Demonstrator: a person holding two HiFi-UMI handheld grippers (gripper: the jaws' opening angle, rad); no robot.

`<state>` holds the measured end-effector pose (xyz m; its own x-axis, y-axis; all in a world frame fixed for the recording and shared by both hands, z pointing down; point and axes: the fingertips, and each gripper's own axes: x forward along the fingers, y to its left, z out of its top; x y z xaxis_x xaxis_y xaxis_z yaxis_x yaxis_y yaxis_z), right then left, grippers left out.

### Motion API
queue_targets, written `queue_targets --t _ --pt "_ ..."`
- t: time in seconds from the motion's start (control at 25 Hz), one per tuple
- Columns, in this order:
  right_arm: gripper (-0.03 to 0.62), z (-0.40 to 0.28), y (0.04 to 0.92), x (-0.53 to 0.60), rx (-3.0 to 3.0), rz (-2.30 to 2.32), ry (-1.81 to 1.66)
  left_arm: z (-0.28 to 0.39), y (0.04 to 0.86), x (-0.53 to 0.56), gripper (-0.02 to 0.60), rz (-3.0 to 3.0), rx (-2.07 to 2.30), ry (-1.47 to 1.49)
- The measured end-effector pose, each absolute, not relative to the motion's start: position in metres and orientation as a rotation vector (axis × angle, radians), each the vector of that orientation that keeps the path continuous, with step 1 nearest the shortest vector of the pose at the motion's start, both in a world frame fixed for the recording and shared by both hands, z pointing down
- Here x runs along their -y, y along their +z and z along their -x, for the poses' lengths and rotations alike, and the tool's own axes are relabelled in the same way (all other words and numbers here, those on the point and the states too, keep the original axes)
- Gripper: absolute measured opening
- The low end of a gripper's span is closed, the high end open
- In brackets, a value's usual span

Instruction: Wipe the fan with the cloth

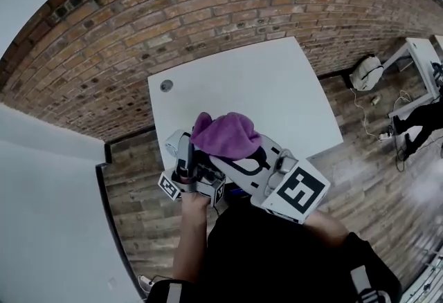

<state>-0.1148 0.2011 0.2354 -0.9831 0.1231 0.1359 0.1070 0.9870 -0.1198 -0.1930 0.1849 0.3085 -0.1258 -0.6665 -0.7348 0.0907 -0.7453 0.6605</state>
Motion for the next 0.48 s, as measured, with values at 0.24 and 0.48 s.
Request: queue_targets --t 0.24,0.48 --pt "0.069 0.106 0.255 -0.186 2.995 0.127 0.359 0.192 0.307 -0.201 0.156 -1.646 0.610 -1.952" --pt "0.069 0.089 0.309 -0.127 2.829 -0.186 0.493 0.196 0.308 -0.210 0.156 -1.645 0.577 -1.981"
